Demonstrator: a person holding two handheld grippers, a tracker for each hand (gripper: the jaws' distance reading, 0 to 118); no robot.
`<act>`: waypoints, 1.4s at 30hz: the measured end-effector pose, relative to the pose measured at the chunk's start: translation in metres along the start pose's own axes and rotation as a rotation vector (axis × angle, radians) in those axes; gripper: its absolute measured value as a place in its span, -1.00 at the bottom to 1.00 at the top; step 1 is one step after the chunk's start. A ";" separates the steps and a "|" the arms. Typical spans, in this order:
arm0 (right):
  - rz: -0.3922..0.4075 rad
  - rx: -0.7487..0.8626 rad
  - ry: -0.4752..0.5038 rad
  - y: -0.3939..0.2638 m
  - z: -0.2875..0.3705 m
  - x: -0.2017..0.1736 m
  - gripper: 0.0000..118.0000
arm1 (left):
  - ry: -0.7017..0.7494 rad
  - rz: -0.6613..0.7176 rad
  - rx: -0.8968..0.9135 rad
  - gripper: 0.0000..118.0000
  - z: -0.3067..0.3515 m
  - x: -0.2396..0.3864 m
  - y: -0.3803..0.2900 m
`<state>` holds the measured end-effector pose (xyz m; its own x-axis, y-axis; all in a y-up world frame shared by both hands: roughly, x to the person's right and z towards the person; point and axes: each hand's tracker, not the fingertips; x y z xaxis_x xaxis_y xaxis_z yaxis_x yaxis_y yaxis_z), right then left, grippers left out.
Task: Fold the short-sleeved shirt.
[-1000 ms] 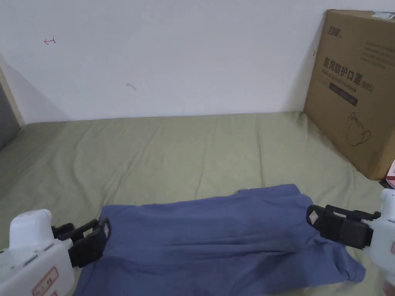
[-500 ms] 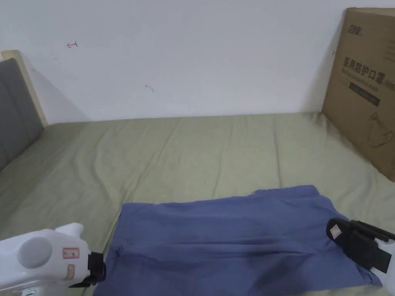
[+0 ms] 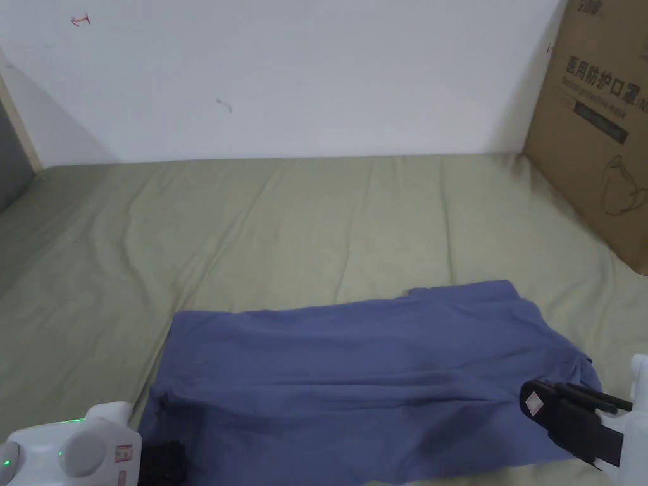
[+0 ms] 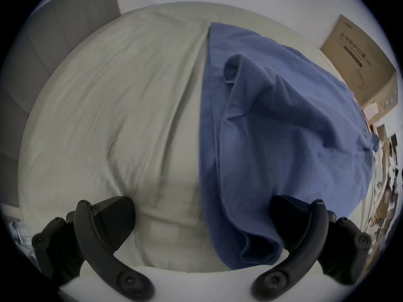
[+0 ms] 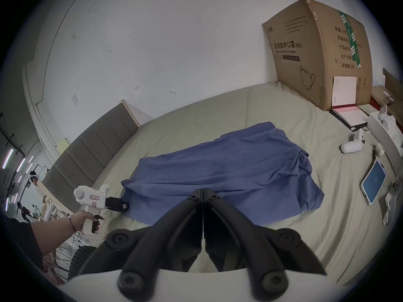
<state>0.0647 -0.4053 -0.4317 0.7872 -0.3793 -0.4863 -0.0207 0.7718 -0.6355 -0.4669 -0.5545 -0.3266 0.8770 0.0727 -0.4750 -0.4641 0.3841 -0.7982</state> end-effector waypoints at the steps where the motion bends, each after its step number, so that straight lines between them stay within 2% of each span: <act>1: -0.010 0.000 0.010 -0.001 -0.001 0.003 -1.00 | 0.017 -0.020 0.004 1.00 0.002 0.004 -0.001; 3: -0.052 -0.019 0.010 -0.002 -0.005 0.011 -1.00 | 0.043 -0.056 0.025 0.98 0.011 0.010 -0.003; 4: -0.078 -0.028 -0.035 -0.003 -0.007 0.014 -1.00 | 0.048 -0.061 0.042 0.89 0.017 0.012 -0.005; 5: -0.137 -0.051 -0.012 -0.003 -0.011 0.024 -1.00 | 0.051 -0.087 0.080 0.67 0.025 0.014 -0.006; 6: -0.207 -0.064 0.021 -0.003 -0.013 0.035 -1.00 | 0.057 -0.106 0.114 0.38 0.035 0.017 -0.007; 7: -0.273 -0.050 0.031 -0.003 -0.013 0.045 -1.00 | 0.054 -0.116 0.144 -0.02 0.043 0.019 -0.006; 8: -0.335 -0.025 0.009 -0.003 -0.013 0.056 -1.00 | 0.013 -0.116 0.155 -0.72 0.050 0.020 -0.006; 9: -0.383 -0.005 -0.020 0.001 -0.011 0.068 -1.00 | 0.022 -0.110 0.143 -0.85 0.055 0.022 -0.006; 10: -0.401 -0.010 -0.057 0.007 -0.013 0.079 -1.00 | 0.039 -0.118 0.162 -0.88 0.060 0.023 -0.006; 12: -0.384 -0.032 -0.155 0.024 -0.018 0.101 -1.00 | -0.089 -0.107 0.174 -0.95 0.070 0.023 -0.001; 14: -0.350 -0.071 -0.179 0.043 -0.026 0.122 -0.96 | -0.056 -0.107 0.180 -0.95 0.077 0.024 0.003; 15: -0.361 -0.113 -0.179 0.051 -0.033 0.132 -0.66 | -0.062 -0.105 0.187 -0.95 0.081 0.024 0.004; 16: -0.373 -0.162 -0.181 0.057 -0.041 0.140 -0.02 | -0.076 -0.105 0.203 -0.95 0.088 0.030 0.002; 17: -0.380 -0.239 -0.199 0.063 -0.051 0.142 0.85 | -0.090 -0.106 0.220 -0.95 0.092 0.031 0.001; 18: -0.377 -0.354 -0.224 0.066 -0.065 0.146 1.00 | -0.096 -0.103 0.233 -0.96 0.095 0.031 0.001; 20: -0.329 -0.427 -0.269 0.063 -0.084 0.154 1.00 | -0.100 -0.090 0.237 -0.96 0.096 0.029 0.002; 23: -0.190 -0.552 -0.392 0.054 -0.113 0.179 0.96 | -0.114 -0.063 0.234 -0.96 0.095 0.027 -0.001; 24: -0.167 -0.584 -0.402 0.049 -0.119 0.183 0.96 | -0.111 -0.055 0.227 -0.96 0.093 0.024 0.000; 26: -0.174 -0.611 -0.384 0.039 -0.121 0.189 0.89 | -0.109 -0.047 0.211 -0.96 0.090 0.022 -0.002; 27: -0.186 -0.618 -0.370 0.036 -0.121 0.191 0.72 | -0.100 -0.044 0.203 -0.96 0.088 0.022 -0.003; 28: -0.189 -0.618 -0.370 0.034 -0.120 0.188 0.46 | -0.095 -0.041 0.194 -0.96 0.085 0.019 -0.002; 29: -0.129 -0.607 -0.429 0.034 -0.114 0.185 0.25 | -0.095 -0.037 0.183 -0.96 0.083 0.017 -0.002; 30: -0.088 -0.585 -0.417 0.036 -0.109 0.179 0.08 | -0.094 -0.033 0.165 -0.96 0.080 0.017 -0.002; 31: -0.076 -0.586 -0.383 0.036 -0.107 0.175 -0.18 | -0.096 -0.031 0.152 -0.96 0.078 0.017 -0.002; 33: -0.020 -0.587 -0.363 0.039 -0.100 0.161 -0.93 | -0.107 -0.027 0.145 -0.96 0.078 0.014 -0.002; 34: -0.030 -0.582 -0.299 0.041 -0.098 0.156 -0.94 | -0.112 -0.022 0.147 -0.96 0.080 0.014 -0.002; 37: 0.049 -0.548 -0.325 0.049 -0.081 0.140 -0.94 | -0.157 0.028 0.170 -0.96 0.095 0.007 0.002; 40: -0.030 -0.517 -0.281 0.056 -0.050 0.139 -0.94 | -0.196 0.055 0.191 -0.96 0.120 -0.004 0.005; 42: -0.042 -0.516 -0.245 0.053 -0.024 0.137 -0.94 | -0.189 0.030 0.189 -0.96 0.137 -0.008 0.001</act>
<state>0.1564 -0.4289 -0.5466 0.9126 -0.2269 -0.3402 -0.2362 0.3867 -0.8914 -0.4573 -0.4284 -0.2725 0.8790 0.2505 -0.4057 -0.4745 0.5429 -0.6929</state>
